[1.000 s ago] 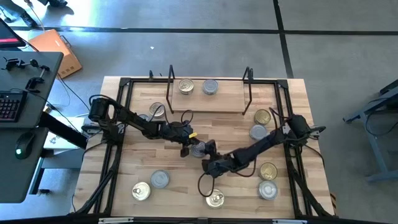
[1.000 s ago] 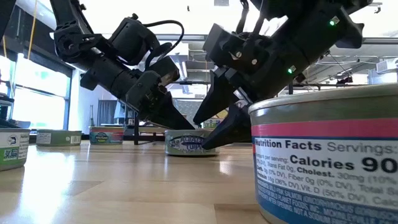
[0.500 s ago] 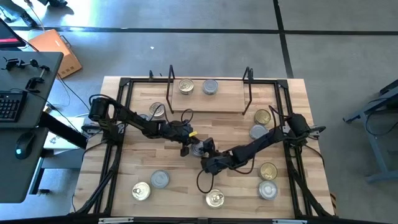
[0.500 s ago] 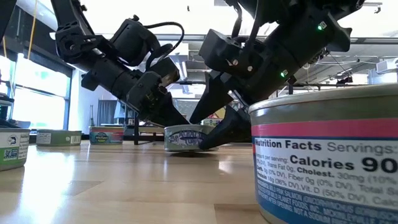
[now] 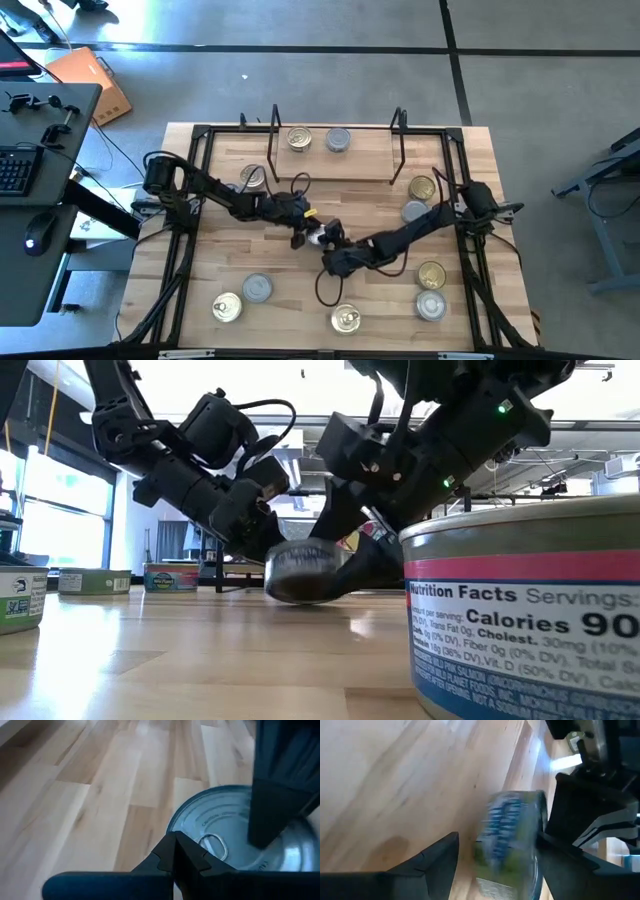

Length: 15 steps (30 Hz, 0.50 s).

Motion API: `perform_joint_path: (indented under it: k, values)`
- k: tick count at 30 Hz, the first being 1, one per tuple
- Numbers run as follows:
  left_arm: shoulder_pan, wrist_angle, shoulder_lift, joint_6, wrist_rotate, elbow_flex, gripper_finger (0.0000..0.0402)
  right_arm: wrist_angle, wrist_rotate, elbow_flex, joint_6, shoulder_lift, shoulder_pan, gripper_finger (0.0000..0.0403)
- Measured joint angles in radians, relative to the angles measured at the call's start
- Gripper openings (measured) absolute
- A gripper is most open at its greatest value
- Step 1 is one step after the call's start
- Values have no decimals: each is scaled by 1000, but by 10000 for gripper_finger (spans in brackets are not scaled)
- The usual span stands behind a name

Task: Stack canned seafood by type on shelf
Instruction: Put the green tuna can on the shelf

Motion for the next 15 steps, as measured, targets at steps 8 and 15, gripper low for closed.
perform_joint_path:
  k: [8,15]
  values:
    - [-5,-36,8,1,26,-5,0,44,110,0,-39,-1,-10,241]
    - [-5,-36,6,1,15,-5,0,74,87,0,25,0,-6,147]
